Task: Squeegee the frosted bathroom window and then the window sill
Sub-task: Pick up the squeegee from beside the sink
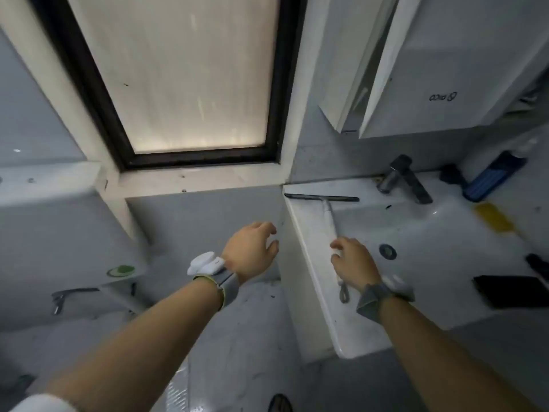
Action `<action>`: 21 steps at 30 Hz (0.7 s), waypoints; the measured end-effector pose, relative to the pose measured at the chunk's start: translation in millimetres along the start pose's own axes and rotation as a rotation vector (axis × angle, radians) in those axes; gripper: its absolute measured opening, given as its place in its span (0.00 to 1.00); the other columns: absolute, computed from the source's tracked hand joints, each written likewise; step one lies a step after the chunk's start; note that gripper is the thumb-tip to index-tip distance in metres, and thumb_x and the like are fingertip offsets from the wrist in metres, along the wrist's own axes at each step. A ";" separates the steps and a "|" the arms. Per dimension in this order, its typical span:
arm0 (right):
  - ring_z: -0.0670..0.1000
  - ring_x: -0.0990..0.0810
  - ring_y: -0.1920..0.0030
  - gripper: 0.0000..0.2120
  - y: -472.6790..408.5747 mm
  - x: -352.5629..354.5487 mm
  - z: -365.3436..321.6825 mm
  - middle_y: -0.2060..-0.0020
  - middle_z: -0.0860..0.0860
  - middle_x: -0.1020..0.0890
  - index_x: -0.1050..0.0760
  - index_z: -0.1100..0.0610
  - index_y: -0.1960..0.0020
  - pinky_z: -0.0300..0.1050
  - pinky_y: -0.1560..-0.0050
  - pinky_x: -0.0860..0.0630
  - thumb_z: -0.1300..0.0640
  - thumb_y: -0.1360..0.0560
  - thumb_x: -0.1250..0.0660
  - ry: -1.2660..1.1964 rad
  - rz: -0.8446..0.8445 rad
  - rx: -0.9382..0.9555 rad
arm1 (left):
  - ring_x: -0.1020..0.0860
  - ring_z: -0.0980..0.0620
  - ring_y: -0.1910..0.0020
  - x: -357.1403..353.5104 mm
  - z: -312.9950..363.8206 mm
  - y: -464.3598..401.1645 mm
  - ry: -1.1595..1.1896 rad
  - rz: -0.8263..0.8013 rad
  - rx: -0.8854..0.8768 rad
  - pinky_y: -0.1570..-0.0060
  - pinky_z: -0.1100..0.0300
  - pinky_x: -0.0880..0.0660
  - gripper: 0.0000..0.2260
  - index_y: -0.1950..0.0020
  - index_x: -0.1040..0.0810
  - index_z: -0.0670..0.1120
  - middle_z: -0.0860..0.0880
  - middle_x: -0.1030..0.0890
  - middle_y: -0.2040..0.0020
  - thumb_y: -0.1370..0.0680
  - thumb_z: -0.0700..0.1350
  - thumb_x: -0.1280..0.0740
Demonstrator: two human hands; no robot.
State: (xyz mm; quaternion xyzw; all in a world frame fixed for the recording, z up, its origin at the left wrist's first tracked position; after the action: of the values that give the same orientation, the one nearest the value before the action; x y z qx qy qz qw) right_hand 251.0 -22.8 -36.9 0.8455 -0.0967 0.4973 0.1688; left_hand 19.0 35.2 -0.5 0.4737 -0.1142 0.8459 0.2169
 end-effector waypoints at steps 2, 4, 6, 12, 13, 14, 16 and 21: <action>0.61 0.27 0.37 0.16 -14.7 0.8 11.5 0.35 0.58 0.27 0.23 0.58 0.37 0.48 0.35 0.29 0.63 0.24 0.36 -0.019 0.064 -0.041 | 0.22 0.46 0.44 -18.7 2.3 -7.1 0.070 -0.043 0.073 0.44 0.51 0.24 0.14 0.35 0.26 0.48 0.48 0.21 0.40 0.19 0.50 0.38; 0.62 0.27 0.37 0.17 -33.5 -2.7 19.7 0.34 0.58 0.30 0.24 0.58 0.36 0.50 0.35 0.29 0.64 0.24 0.35 -0.055 0.074 -0.068 | 0.21 0.46 0.45 -40.1 4.9 -11.3 0.112 -0.085 0.148 0.44 0.51 0.23 0.13 0.36 0.25 0.48 0.48 0.20 0.41 0.19 0.49 0.38; 0.63 0.26 0.39 0.19 -51.3 -9.2 24.6 0.34 0.59 0.31 0.28 0.58 0.34 0.52 0.39 0.26 0.63 0.24 0.35 -0.098 0.043 -0.104 | 0.20 0.47 0.46 -57.9 5.4 -16.2 0.157 -0.116 0.213 0.44 0.52 0.23 0.13 0.36 0.24 0.49 0.49 0.19 0.43 0.19 0.48 0.38; 0.63 0.23 0.42 0.22 -77.9 -23.0 28.8 0.38 0.60 0.25 0.34 0.59 0.33 0.53 0.44 0.24 0.62 0.26 0.35 -0.246 -0.079 -0.191 | 0.19 0.49 0.49 -77.5 12.9 -32.7 0.289 -0.125 0.327 0.45 0.56 0.23 0.12 0.38 0.23 0.50 0.51 0.18 0.46 0.20 0.47 0.37; 0.63 0.22 0.43 0.22 -80.8 -24.6 28.4 0.39 0.59 0.24 0.33 0.59 0.34 0.53 0.44 0.24 0.63 0.27 0.35 -0.288 -0.109 -0.208 | 0.20 0.50 0.50 -78.2 13.7 -33.8 0.312 -0.123 0.339 0.46 0.57 0.24 0.11 0.38 0.23 0.50 0.51 0.18 0.46 0.20 0.47 0.37; 0.62 0.21 0.44 0.21 -82.2 -24.7 25.5 0.41 0.58 0.22 0.31 0.60 0.35 0.51 0.46 0.23 0.63 0.27 0.35 -0.341 -0.133 -0.217 | 0.19 0.50 0.51 -77.5 15.2 -34.1 0.333 -0.128 0.350 0.47 0.57 0.24 0.11 0.38 0.23 0.50 0.51 0.18 0.46 0.20 0.47 0.37; 0.61 0.19 0.50 0.16 -80.6 -24.3 17.5 0.49 0.59 0.18 0.24 0.61 0.43 0.50 0.53 0.23 0.67 0.30 0.35 -0.541 -0.139 -0.231 | 0.19 0.49 0.50 -74.7 16.4 -32.4 0.391 -0.111 0.374 0.46 0.54 0.22 0.11 0.39 0.23 0.49 0.50 0.18 0.46 0.20 0.46 0.37; 0.60 0.21 0.56 0.15 -59.7 -38.6 -37.4 0.56 0.64 0.20 0.25 0.67 0.40 0.53 0.53 0.24 0.74 0.26 0.37 -1.090 -0.223 -0.232 | 0.17 0.50 0.56 -55.7 13.1 -25.5 0.636 -0.048 0.479 0.50 0.49 0.19 0.09 0.40 0.23 0.47 0.46 0.17 0.48 0.19 0.47 0.36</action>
State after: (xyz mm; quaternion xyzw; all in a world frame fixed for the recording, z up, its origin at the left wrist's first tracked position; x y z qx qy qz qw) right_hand 221.8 46.5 -65.2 0.9610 -0.1338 -0.0457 0.2377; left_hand 66.4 38.0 -41.3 0.2280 0.1704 0.9477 0.1444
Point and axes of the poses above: each hand's wrist, its own y-axis away from the middle knuckle, its own x-axis out of the back of the hand, z = x × y, the point moved 4 cm from there along -y, towards the middle knuckle
